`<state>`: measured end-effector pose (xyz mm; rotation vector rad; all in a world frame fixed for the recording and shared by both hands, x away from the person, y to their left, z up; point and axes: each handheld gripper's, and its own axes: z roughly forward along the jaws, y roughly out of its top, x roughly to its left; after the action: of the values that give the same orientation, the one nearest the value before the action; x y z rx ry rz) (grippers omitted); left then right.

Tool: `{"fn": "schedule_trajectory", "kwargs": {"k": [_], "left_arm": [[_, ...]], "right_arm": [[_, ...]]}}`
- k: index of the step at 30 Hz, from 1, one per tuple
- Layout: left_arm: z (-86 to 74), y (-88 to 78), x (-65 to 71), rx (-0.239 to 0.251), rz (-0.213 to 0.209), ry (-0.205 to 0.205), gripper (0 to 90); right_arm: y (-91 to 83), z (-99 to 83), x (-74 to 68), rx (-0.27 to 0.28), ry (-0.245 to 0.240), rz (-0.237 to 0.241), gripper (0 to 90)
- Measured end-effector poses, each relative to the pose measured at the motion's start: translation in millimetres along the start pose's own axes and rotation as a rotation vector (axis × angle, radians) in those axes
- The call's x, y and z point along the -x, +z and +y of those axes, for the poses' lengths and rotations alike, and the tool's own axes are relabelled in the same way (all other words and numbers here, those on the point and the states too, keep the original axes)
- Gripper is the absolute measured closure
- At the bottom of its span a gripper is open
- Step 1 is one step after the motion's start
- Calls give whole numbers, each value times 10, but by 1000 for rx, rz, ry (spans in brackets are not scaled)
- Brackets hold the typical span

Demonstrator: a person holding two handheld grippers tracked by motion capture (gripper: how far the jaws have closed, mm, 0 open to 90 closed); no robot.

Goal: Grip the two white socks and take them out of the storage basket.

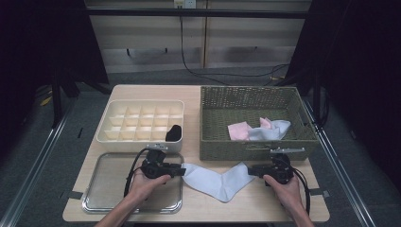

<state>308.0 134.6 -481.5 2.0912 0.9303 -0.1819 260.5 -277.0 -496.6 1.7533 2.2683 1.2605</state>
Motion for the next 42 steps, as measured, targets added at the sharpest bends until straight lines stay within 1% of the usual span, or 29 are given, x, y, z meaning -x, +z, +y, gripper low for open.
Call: {"fn": "schedule_trajectory", "kwargs": {"k": [3,4,6,8,10,11,15,17,20,22,23,24,25,26,27,28,29,30,31,32,33,34,35,36,37,38,39,40,42], "left_arm": [[-2,10,1,-9,-9,4,785],[-4,10,4,-11,-24,3,815],[-8,16,12,-14,-31,3,846],[-12,18,17,-24,-36,8,872],[-19,28,29,-28,-38,8,892],[-21,35,35,-35,-38,13,894],[-23,59,81,-40,-56,18,900],[-22,68,96,-40,-64,17,900],[-14,113,166,-43,-85,14,900],[-1,134,190,-51,-94,22,900],[19,179,237,-55,-97,32,900],[19,179,237,-55,-97,32,900],[49,241,293,-66,-95,51,900],[49,241,293,-66,-95,51,900],[79,271,324,-75,-88,78,900],[79,271,324,-75,-88,78,900],[89,289,343,-73,-85,77,900],[92,298,348,-75,-96,78,900],[83,320,368,-80,-84,82,900],[75,334,372,-83,-88,77,900],[70,352,375,-73,-102,61,900],[70,352,375,-73,-102,61,900],[74,386,400,-85,-101,73,900],[74,386,400,-85,-101,73,900],[66,392,417,-91,-111,80,900],[66,392,417,-91,-111,80,900],[58,391,418,-88,-124,74,900],[49,383,424,-92,-119,86,900],[39,375,423,-91,-123,91,900]], "right_arm": [[32,-24,-13,-19,-9,0,698],[44,-36,-19,-21,-5,3,717],[55,-55,-9,-24,11,33,788],[40,-65,-10,-26,10,36,848],[13,-66,-10,-17,17,40,864],[-52,-73,-6,1,26,53,880],[-188,-129,0,6,33,44,887],[-269,-171,3,8,33,29,889],[-400,-267,17,17,34,12,890],[-431,-291,24,19,35,7,889],[-512,-347,63,27,45,-5,889],[-512,-347,63,27,45,-5,889],[-574,-384,119,40,61,-21,889],[-574,-384,119,40,61,-21,889],[-614,-401,156,54,70,-33,889],[-614,-401,156,54,70,-33,889],[-635,-419,182,70,81,-34,889],[-635,-419,182,70,81,-34,889],[-635,-422,193,63,82,-44,888],[-633,-423,196,61,77,-51,888],[-642,-423,200,67,80,-53,888],[-642,-423,200,67,80,-53,888],[-670,-421,206,80,83,-53,887],[-686,-420,209,88,83,-49,888],[-697,-423,210,89,85,-49,888],[-697,-423,210,89,85,-49,888],[-706,-432,209,87,84,-54,887],[-710,-442,214,85,84,-54,887],[-709,-461,234,79,86,-54,884]]}}
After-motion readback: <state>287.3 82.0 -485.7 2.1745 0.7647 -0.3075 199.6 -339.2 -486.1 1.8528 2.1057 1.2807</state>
